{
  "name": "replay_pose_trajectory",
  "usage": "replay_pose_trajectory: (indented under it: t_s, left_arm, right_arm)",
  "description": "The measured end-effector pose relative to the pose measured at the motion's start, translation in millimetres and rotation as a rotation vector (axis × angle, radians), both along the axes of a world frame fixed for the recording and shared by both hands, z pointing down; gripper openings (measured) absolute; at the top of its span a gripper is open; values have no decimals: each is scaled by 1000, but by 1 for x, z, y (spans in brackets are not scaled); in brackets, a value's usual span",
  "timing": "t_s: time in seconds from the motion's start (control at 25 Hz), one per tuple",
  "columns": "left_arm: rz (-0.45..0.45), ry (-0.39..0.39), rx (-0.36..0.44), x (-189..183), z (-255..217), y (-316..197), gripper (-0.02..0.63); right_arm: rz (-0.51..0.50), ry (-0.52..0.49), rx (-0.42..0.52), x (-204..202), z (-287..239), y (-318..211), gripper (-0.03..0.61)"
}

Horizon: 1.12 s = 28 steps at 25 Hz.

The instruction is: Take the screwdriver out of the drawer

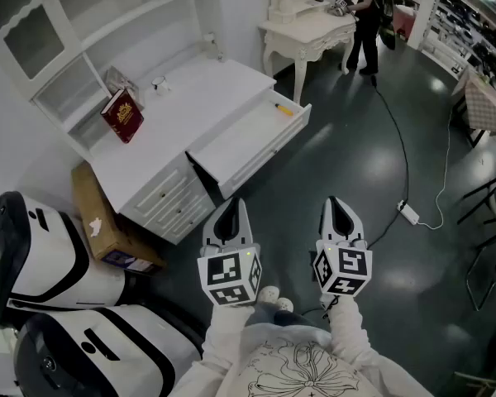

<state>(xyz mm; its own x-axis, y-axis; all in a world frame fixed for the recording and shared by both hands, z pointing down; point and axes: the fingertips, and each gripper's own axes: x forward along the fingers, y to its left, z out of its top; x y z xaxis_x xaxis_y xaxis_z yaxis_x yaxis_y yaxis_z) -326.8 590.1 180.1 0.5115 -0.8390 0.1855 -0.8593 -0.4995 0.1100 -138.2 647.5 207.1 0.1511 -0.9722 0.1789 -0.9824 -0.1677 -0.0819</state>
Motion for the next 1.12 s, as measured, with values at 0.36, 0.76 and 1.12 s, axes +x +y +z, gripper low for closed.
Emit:
replay_pose_trajectory:
  t_s: [0.36, 0.76, 1.12]
  left_arm:
    - [3, 1, -5, 2, 0, -19, 9]
    - [31, 4, -11, 8, 10, -64, 9]
    - [72, -5, -37, 22, 24, -96, 9]
  right_arm:
    - [11, -4, -4, 4, 0, -16, 3]
    - [55, -17, 9, 12, 7, -54, 3]
    - [71, -26, -12, 15, 21, -80, 3]
